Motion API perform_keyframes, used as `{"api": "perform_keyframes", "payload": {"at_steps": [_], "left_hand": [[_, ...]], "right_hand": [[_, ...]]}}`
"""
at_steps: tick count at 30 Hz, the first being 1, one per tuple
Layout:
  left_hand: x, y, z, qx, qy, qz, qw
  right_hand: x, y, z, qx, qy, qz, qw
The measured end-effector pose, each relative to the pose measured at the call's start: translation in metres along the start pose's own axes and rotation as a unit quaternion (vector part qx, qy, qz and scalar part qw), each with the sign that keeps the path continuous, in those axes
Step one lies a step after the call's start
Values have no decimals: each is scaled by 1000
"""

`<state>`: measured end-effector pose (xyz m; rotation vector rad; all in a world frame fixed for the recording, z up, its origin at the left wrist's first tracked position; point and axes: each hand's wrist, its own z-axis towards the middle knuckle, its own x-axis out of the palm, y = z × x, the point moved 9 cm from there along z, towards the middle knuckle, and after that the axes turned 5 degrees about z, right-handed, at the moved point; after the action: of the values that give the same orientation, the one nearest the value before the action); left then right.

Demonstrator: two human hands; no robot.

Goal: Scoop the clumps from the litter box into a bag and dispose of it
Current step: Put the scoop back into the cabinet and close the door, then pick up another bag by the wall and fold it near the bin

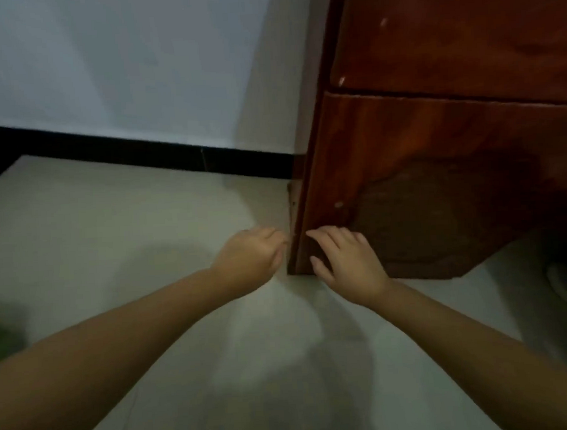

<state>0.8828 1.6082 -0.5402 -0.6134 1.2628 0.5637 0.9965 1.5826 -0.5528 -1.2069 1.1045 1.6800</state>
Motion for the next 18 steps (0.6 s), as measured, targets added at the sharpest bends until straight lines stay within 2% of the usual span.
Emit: {"api": "perform_keyframes", "payload": {"at_steps": [2,4,7,9,13,18], "left_hand": [[39,37,-34,-77,72,2,994],[64,65,-64,-154,105,4,982],[94,74,-109,-283,131,-37,950],[111,52,-138,-316,165,-43,934],[95,9,-177,-364,215,-83,902],[-3,-28,-199,-358,253,-91,894]], "right_hand": [[59,5,1,28,121,11,992],[101,14,-4,34,194,-2,980],[134,37,-18,55,242,4,969],[146,60,-38,68,272,14,960],[133,111,-83,31,360,7,933],[42,148,-100,41,414,-9,909]]}}
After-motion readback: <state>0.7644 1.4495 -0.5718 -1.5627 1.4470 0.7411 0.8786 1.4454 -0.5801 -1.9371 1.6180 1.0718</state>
